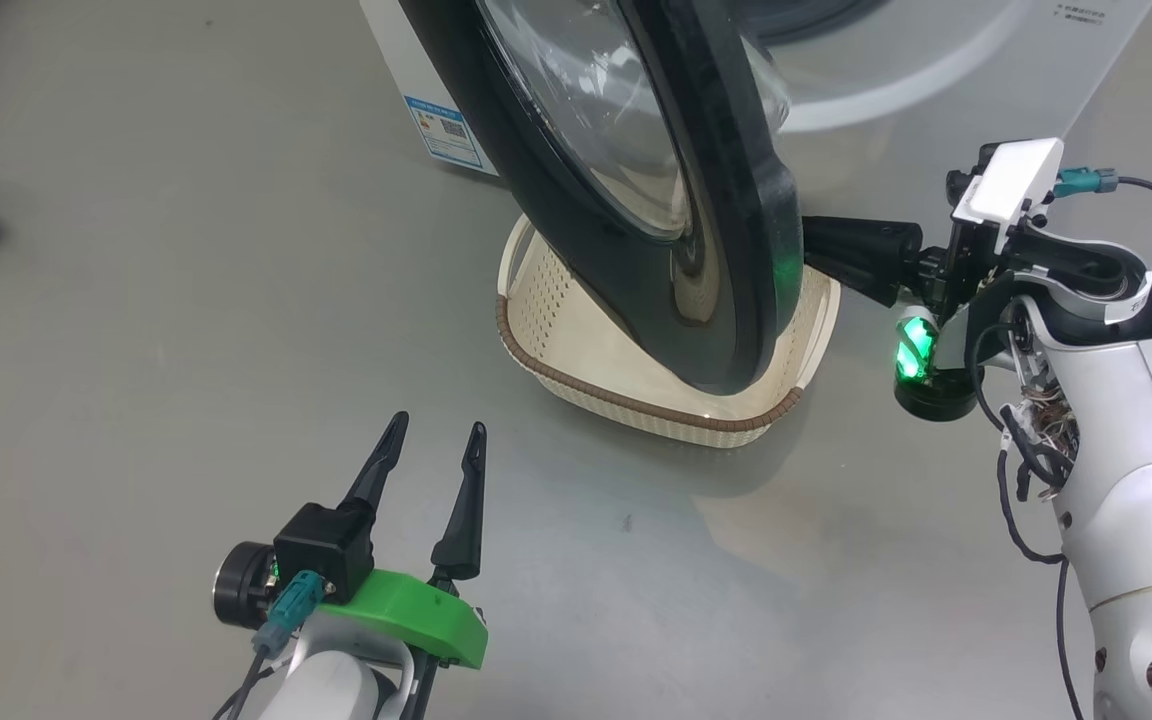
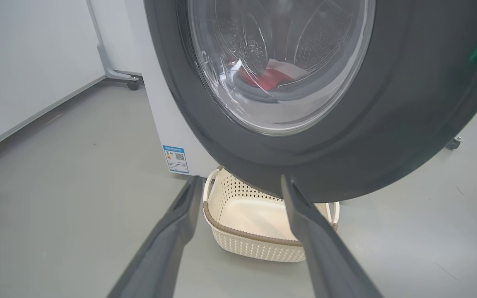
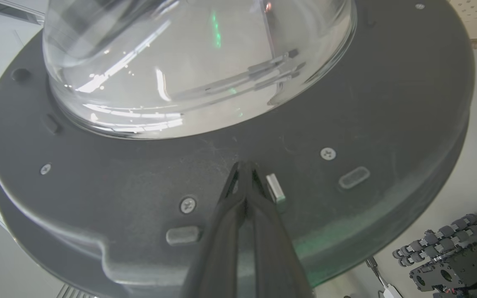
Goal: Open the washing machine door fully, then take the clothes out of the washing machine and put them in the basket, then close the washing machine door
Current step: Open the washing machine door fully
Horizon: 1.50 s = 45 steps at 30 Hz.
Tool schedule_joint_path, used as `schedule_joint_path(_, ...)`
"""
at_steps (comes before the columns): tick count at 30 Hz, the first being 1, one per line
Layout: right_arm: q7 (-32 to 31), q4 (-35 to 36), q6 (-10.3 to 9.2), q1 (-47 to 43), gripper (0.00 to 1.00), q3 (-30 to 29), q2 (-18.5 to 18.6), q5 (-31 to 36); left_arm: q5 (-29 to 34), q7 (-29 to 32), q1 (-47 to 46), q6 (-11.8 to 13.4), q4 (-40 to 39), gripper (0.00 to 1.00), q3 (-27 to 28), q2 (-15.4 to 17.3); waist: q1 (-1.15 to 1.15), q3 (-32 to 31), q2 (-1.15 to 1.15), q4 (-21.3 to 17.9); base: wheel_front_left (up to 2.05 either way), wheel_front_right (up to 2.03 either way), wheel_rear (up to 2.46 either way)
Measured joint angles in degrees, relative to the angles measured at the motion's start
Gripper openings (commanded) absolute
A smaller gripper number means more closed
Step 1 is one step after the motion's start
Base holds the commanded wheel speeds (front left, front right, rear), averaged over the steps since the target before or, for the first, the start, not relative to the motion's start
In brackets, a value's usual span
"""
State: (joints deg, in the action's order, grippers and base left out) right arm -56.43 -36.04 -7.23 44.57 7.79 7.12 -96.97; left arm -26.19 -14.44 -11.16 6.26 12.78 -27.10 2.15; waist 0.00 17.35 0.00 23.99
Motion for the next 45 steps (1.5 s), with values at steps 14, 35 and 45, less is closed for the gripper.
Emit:
schedule_joint_path(14,-0.78,1.29,0.0,-1.87,0.0,2.54,-1.13,-0.47,0.05,0.0,0.03,0.0,-0.03,1.0,0.01,0.0,0.0,-0.45,0.0,0.47,0.0,0.0,0.0)
schedule_joint_path(35,-2.85,6.55,-0.01,-5.41,0.0,7.58,-2.46,-2.56,0.07,0.0,0.82,0.01,-0.18,1.0,0.03,0.0,0.0,-1.22,0.0,0.85,0.0,0.0,0.0)
schedule_joint_path(45,-2.85,8.47,0.0,-6.7,0.0,9.84,-2.66,-3.97,0.1,0.0,0.92,0.02,-0.27,1.0,0.0,0.01,0.0,-1.08,0.0,0.92,0.0,0.0,0.0)
